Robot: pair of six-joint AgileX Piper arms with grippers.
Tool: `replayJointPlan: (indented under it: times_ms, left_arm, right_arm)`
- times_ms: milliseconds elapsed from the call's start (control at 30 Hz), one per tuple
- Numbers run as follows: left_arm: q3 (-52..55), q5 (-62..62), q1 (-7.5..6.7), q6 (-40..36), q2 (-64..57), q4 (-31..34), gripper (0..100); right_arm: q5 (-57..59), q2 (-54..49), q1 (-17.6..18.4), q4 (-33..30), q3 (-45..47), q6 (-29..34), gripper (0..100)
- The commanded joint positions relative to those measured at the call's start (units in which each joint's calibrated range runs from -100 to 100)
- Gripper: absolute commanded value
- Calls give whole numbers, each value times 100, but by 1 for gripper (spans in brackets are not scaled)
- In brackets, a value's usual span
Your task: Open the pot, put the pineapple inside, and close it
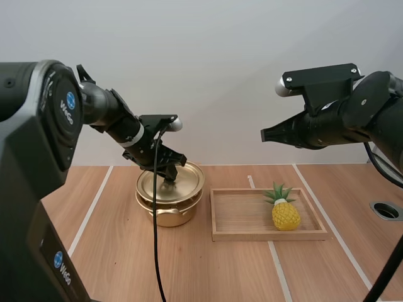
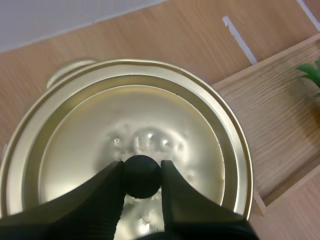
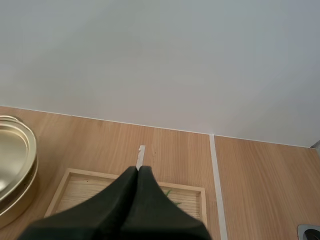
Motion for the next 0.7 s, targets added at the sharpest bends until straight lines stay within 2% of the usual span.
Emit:
replayJointPlan:
  times_ms: [0,467,667]
  left_arm:
    - [-405,93,-16,-100,-428,-78,0]
    - [-1651,15,-16,-272,-1994,-194,0]
    - [-1868,-580,-16,-285,-2657,-194,0]
  right_arm:
    - [76,-50,-22,7,-51,-5,0]
    - [158,-50,-22,7,-51,-5,0]
    - [482,-50,-22,7,-51,-5,0]
